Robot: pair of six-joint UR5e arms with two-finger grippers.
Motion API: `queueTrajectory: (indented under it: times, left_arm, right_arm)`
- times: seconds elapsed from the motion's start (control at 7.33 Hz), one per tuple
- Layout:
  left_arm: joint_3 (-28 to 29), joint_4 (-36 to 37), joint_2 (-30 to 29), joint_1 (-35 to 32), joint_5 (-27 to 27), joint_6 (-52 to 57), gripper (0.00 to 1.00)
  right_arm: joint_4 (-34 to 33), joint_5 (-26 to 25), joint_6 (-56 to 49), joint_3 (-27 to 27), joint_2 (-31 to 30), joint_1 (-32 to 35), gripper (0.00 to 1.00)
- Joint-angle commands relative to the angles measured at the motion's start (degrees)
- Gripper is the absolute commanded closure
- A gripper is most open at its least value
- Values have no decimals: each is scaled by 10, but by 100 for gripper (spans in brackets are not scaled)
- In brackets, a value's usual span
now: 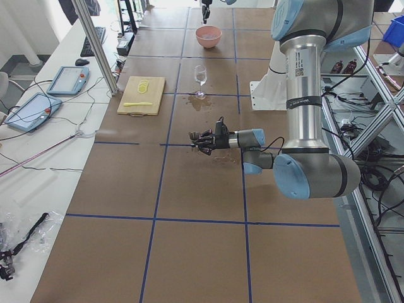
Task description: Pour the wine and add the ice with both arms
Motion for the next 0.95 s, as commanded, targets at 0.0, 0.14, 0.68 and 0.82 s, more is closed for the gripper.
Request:
queueTrajectory:
  times: [0.0, 0.14, 0.68, 0.82]
  left_arm:
    - [31, 3, -23, 5, 15, -2, 100]
    - [35, 3, -25, 7, 16, -2, 100]
    - [60, 3, -49, 24, 37, -2, 100]
    - [60, 17, -57, 25, 43, -2, 100]
  right_arm:
    - [1, 6, 23, 20, 0, 12, 100]
    - [1, 5, 24, 34, 0, 12, 100]
    - [4, 4, 102, 64, 17, 12, 100]
    - [4, 4, 121, 64, 25, 12, 100]
